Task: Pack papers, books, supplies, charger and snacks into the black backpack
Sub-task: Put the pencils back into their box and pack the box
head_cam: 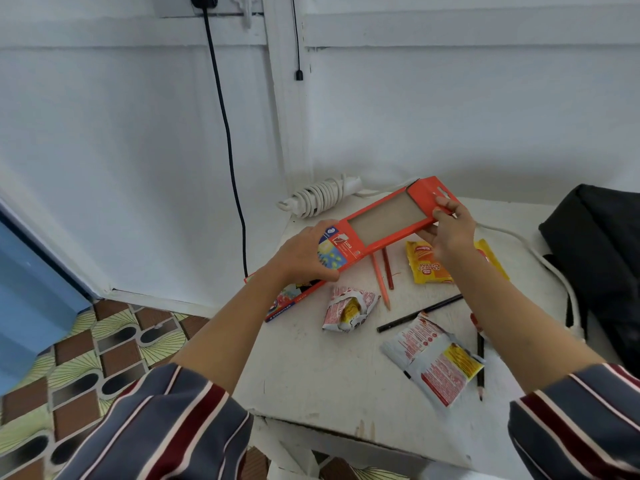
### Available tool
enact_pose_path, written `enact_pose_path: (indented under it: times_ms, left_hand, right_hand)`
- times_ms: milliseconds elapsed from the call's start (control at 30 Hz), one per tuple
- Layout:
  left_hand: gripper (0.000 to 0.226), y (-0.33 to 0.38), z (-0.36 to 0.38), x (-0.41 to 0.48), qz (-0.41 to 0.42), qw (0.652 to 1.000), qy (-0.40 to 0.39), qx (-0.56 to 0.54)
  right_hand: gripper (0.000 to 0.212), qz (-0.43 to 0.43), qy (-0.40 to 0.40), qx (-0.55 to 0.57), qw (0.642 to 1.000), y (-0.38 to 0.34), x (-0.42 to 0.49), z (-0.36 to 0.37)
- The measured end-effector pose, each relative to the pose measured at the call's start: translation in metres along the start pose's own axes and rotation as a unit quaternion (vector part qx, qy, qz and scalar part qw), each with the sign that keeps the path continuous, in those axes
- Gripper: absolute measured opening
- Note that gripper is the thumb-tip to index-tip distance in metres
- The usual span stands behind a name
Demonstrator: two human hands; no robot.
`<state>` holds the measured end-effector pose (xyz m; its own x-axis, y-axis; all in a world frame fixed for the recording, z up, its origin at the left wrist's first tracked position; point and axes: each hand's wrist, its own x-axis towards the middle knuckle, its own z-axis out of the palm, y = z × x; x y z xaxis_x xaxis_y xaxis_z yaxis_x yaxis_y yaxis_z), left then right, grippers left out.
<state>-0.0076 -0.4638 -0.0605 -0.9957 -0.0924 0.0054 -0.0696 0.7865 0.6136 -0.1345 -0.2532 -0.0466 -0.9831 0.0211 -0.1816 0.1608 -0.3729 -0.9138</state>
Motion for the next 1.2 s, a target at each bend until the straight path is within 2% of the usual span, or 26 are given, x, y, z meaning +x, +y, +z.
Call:
enact_pose_path:
  times_ms: [133,433,600,800,1000,1200]
  left_hand:
    - [0.097,0.002,0.000,-0.001,0.005,1.000,0.011,-0.010]
    - [0.095,0.004,-0.006,-0.004,0.024,1.000,0.009,-0.015]
    - [0.095,0.008,-0.007,-0.008,0.031,0.999,0.009,-0.019]
    - [0.088,0.015,-0.009,-0.013,0.027,0.998,0.052,-0.027]
    - [0.087,0.019,-0.011,-0.020,0.010,0.996,0.089,-0.021]
    - [0.093,0.013,-0.009,-0.030,-0.041,0.997,0.067,0.015]
  right_hand:
    - [0.025,-0.001,-0.042,-0.027,0.999,-0.010,0.002,-0.003]
    - [0.023,-0.005,-0.062,-0.039,0.997,-0.008,0.000,0.000]
    - [0.024,-0.007,-0.120,-0.060,0.991,-0.003,-0.007,0.010]
    - [0.007,-0.010,-0.157,-0.115,0.981,0.013,-0.024,0.033]
    - [0.009,0.006,-0.223,-0.196,0.955,0.025,-0.045,0.051]
    - [0.009,0.019,-0.275,-0.284,0.918,0.029,-0.051,0.053]
